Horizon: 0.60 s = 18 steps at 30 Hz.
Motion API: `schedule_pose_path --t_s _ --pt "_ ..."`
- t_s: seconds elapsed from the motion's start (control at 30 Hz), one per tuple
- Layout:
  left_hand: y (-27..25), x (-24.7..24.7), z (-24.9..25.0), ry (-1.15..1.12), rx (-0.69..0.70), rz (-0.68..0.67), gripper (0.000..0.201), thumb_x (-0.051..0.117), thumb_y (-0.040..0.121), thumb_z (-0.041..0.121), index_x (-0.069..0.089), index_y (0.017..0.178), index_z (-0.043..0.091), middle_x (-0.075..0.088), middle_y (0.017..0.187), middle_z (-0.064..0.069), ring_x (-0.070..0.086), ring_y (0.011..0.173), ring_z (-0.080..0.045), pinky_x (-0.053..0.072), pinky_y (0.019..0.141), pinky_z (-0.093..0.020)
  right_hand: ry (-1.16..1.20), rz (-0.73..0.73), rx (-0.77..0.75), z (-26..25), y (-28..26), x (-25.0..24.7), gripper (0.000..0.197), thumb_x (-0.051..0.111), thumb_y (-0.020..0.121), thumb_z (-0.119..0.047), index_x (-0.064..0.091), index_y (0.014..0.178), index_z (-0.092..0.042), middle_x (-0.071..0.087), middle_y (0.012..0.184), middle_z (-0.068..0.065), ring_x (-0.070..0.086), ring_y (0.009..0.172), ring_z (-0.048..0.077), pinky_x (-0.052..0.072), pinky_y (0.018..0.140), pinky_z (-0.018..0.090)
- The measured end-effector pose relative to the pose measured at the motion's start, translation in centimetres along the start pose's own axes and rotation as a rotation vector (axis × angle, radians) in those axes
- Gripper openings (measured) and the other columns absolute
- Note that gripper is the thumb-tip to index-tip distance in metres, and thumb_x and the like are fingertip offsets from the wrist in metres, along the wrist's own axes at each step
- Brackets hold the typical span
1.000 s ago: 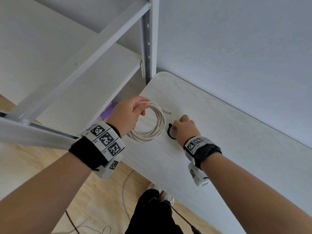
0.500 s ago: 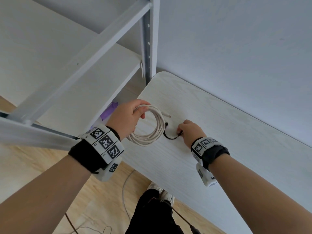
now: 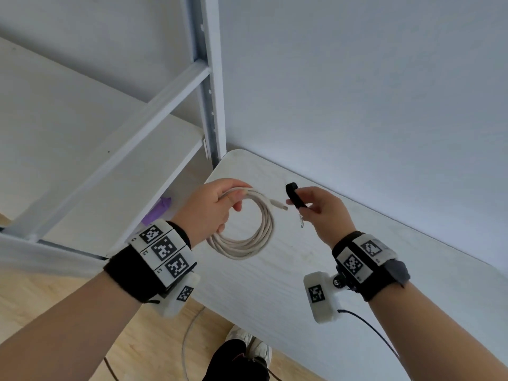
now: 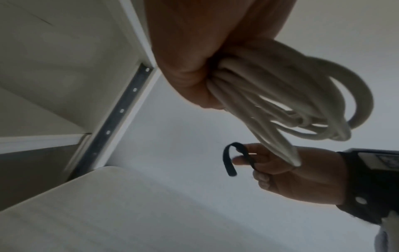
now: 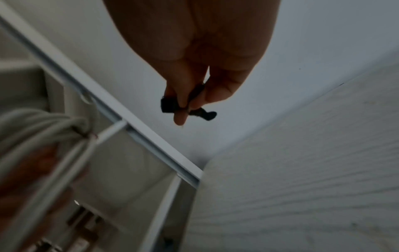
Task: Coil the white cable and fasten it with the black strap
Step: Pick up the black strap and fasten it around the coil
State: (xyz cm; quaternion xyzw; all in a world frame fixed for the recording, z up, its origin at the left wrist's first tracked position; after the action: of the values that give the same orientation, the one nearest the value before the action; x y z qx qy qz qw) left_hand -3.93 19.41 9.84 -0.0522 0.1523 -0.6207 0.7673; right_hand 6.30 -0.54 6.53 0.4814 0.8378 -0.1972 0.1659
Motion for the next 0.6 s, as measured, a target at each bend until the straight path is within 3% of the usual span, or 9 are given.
schedule_pose_path --t_s 0.1,0.2,0.27,0.37,0.47,0.6 --pt "0.1 1.6 2.6 -0.063 0.029 -0.084 0.019 0.047 0.095 0.017 0.064 0.101 0.021 0.053 0.067 0.006 0.032 0.039 -0.007 0.034 0.037 -0.019 0.210 -0.049 -0.059 -2.4 -1.4 -2.3 0.059 0.046 0.077 0.017 0.061 0.106 -0.032 0.067 0.114 -0.009 0.059 0.080 -0.001 0.043 0.069 0.019" --pt "0.1 3.4 5.7 -0.124 0.070 -0.162 0.020 0.047 0.095 0.018 0.064 0.105 0.015 0.056 0.068 0.006 0.031 0.041 -0.009 0.033 0.037 -0.018 0.415 -0.072 -0.121 -4.6 -2.8 -4.6 0.063 0.042 0.076 0.025 0.058 0.118 -0.019 0.061 0.127 -0.003 0.061 0.102 0.006 0.045 0.074 0.019" --pt "0.0 4.7 8.0 -0.145 0.116 -0.200 0.020 0.047 0.095 0.018 0.064 0.105 0.014 0.061 0.071 0.006 0.030 0.043 -0.010 0.033 0.038 -0.019 0.514 -0.057 -0.173 -5.8 -3.7 -6.2 0.058 0.047 0.076 0.023 0.058 0.119 -0.014 0.065 0.122 -0.004 0.060 0.110 0.011 0.047 0.078 0.023" --pt "-0.1 6.6 11.3 -0.161 0.178 -0.252 0.020 0.047 0.095 0.019 0.066 0.102 0.018 0.065 0.074 0.008 0.029 0.044 -0.011 0.033 0.039 -0.019 0.607 0.043 -0.220 -7.6 -5.0 -8.4 0.041 0.058 0.076 0.009 0.063 0.105 -0.018 0.072 0.091 -0.007 0.064 0.084 0.013 0.051 0.072 0.022" --pt "-0.3 8.4 14.2 -0.163 0.231 -0.284 0.019 0.047 0.096 0.019 0.065 0.102 0.020 0.067 0.073 0.011 0.028 0.044 -0.011 0.033 0.039 -0.020 0.660 0.167 -0.243 -8.6 -6.2 -10.5 0.022 0.061 0.075 0.007 0.059 0.090 -0.009 0.068 0.075 -0.002 0.063 0.065 0.014 0.049 0.063 0.025" --pt "-0.9 10.8 17.2 -0.139 0.265 -0.329 0.018 0.047 0.095 0.020 0.064 0.101 0.020 0.054 0.056 0.017 0.030 0.041 -0.009 0.033 0.039 -0.019 0.690 0.251 -0.267 -9.0 -7.8 -12.9 0.013 0.063 0.072 0.005 0.055 0.077 -0.004 0.064 0.061 -0.001 0.059 0.058 0.013 0.047 0.056 0.022"
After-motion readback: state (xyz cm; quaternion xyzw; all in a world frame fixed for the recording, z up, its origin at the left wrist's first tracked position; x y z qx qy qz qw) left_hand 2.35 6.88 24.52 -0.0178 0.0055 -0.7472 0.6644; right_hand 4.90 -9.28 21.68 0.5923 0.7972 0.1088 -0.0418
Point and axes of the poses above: each hand's wrist, its own y-axis towards the middle knuckle, its own x-axis out of the palm, z = x × y, the point moved 1 cm from there along y, towards the middle knuckle
